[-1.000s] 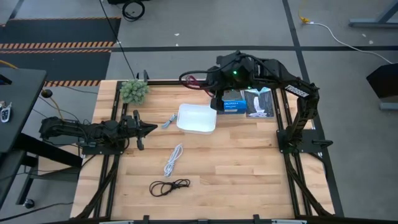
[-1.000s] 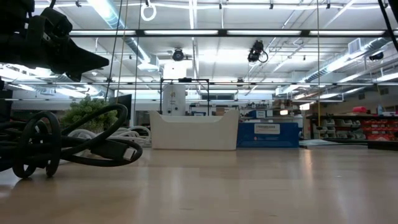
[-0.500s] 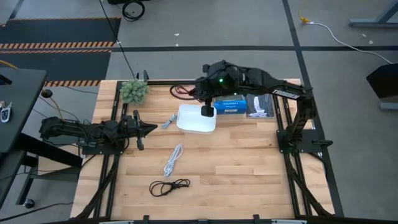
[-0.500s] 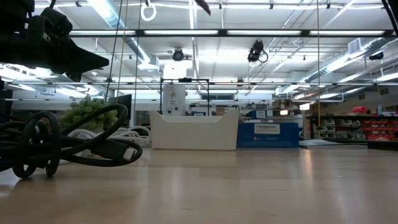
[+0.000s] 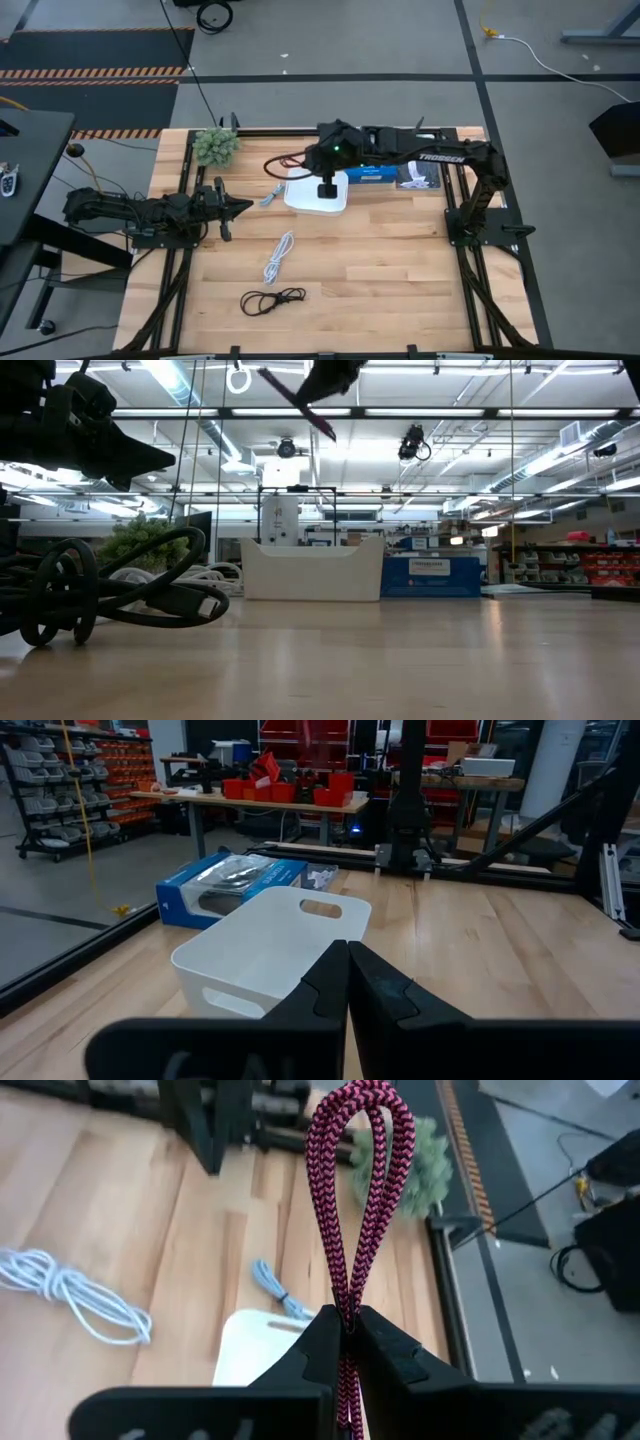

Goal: Pick and place USB-C Cables
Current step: Put the red charger cable into the white bin, then put the black charger cable into the white bin

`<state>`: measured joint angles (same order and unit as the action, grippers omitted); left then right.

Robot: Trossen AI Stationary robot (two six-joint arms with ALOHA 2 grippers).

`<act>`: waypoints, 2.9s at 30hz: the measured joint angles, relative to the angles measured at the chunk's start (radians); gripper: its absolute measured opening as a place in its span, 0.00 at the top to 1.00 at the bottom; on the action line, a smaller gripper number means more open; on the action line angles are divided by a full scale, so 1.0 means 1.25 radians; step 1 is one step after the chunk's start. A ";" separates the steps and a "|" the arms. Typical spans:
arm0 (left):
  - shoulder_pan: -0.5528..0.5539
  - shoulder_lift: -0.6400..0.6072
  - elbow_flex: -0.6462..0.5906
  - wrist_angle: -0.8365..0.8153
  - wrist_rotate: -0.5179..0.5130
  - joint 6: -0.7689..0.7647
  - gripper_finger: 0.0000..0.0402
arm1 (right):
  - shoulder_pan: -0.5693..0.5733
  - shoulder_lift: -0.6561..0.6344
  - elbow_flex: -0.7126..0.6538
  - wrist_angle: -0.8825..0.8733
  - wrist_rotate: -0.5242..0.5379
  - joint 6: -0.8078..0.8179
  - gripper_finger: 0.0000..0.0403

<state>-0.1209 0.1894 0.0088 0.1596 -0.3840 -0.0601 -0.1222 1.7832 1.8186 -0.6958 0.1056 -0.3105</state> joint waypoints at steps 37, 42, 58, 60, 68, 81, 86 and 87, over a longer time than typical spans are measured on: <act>0.000 0.000 0.000 0.000 0.000 0.000 0.97 | -0.055 -0.001 -0.428 0.309 0.060 0.054 0.93; 0.000 0.000 0.000 0.000 0.000 0.000 0.97 | -0.071 -0.001 -0.457 0.337 0.022 0.055 0.91; 0.000 0.000 0.000 0.000 0.000 0.000 0.97 | -0.089 -0.001 -0.536 0.369 -0.023 0.057 0.89; 0.000 0.000 0.000 0.000 0.000 0.000 0.97 | -0.089 -0.001 -0.540 0.374 -0.023 0.057 0.89; 0.000 0.000 0.000 0.000 0.000 0.000 0.97 | -0.090 -0.001 -0.544 0.383 -0.025 0.057 0.85; 0.000 0.000 0.000 0.000 0.000 0.000 0.97 | -0.104 -0.001 -0.544 0.383 -0.017 0.051 0.71; 0.000 0.000 0.000 0.000 0.000 0.000 0.97 | -0.102 -0.002 -0.537 0.361 -0.016 0.064 0.71; 0.000 0.000 0.000 0.000 0.000 0.000 0.97 | -0.100 -0.002 -0.526 0.342 -0.016 0.068 0.71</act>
<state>-0.1207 0.1893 0.0090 0.1600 -0.3841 -0.0601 -0.2468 1.7813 1.1610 -0.2680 0.0856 -0.2252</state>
